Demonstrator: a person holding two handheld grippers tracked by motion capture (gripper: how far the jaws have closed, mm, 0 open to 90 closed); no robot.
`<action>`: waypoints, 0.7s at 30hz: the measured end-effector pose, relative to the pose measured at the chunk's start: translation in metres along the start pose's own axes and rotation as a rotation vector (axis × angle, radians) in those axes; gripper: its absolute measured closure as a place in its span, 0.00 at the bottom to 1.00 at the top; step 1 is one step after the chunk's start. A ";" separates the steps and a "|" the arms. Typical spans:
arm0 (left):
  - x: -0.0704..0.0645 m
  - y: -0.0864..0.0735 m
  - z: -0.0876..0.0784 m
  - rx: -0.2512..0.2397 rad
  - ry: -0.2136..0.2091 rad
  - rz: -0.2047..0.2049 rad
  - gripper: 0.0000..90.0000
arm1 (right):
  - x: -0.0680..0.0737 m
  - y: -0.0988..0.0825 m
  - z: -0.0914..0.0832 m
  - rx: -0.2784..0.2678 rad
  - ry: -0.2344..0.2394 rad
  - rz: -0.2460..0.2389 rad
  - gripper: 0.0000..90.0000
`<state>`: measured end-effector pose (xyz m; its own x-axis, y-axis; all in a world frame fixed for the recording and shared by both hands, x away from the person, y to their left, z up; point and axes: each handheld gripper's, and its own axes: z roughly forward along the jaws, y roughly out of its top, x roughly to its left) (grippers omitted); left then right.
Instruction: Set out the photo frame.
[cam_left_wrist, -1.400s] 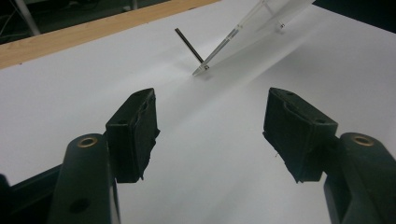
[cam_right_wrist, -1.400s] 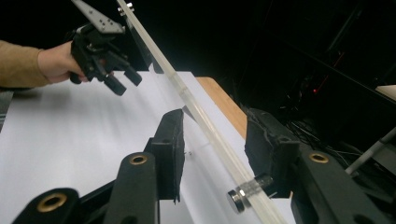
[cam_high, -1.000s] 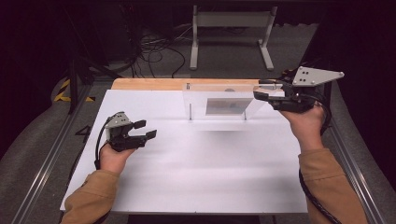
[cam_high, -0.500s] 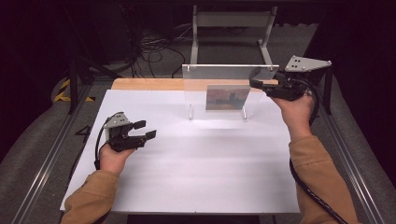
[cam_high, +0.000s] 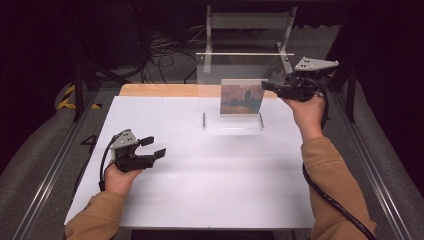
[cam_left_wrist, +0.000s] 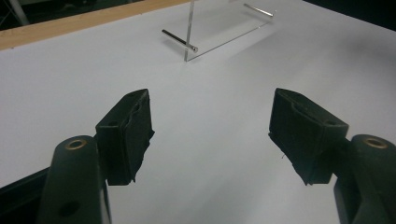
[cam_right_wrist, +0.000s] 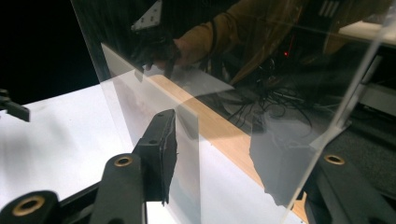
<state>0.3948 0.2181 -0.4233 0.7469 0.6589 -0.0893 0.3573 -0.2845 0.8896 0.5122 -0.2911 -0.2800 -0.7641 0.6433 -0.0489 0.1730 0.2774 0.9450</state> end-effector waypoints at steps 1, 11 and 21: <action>-0.001 -0.002 -0.001 0.001 0.000 -0.006 0.33 | -0.001 -0.001 0.002 0.001 0.000 0.006 0.54; 0.001 -0.007 -0.003 0.003 0.002 -0.028 0.34 | -0.018 -0.008 0.023 0.014 -0.029 0.046 0.52; -0.001 -0.005 0.001 0.011 -0.014 -0.017 0.34 | -0.024 -0.017 0.038 0.070 -0.074 0.083 0.43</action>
<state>0.3923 0.2182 -0.4279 0.7487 0.6536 -0.1107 0.3762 -0.2815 0.8828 0.5510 -0.2842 -0.3070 -0.6978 0.7163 0.0024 0.2786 0.2684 0.9221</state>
